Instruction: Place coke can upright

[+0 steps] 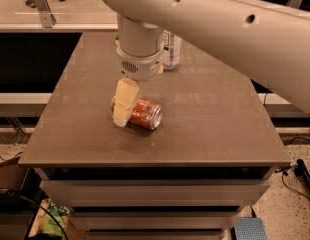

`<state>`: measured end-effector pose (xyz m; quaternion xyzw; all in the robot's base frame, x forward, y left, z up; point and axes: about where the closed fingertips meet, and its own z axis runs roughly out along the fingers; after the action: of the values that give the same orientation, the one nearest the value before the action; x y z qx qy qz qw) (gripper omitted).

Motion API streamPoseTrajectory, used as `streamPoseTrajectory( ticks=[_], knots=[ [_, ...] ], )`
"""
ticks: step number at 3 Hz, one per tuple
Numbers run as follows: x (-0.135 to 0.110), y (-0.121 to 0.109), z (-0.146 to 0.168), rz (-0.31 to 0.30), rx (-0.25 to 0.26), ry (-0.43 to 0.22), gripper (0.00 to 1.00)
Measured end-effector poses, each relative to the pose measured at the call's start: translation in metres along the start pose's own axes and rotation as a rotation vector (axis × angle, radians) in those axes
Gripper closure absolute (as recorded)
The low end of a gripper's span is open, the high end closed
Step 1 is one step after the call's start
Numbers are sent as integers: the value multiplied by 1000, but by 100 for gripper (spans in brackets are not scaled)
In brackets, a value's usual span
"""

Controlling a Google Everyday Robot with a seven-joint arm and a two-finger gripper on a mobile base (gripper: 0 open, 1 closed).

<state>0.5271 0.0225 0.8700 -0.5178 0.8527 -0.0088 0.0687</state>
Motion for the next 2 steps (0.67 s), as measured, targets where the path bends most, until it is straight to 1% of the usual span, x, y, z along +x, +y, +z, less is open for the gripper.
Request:
streamPoseTrajectory(
  ticks=[1,2],
  knots=[
    [0,7,8,63,1,-10,0],
    [3,10,17,124,16,-24,0]
  ],
)
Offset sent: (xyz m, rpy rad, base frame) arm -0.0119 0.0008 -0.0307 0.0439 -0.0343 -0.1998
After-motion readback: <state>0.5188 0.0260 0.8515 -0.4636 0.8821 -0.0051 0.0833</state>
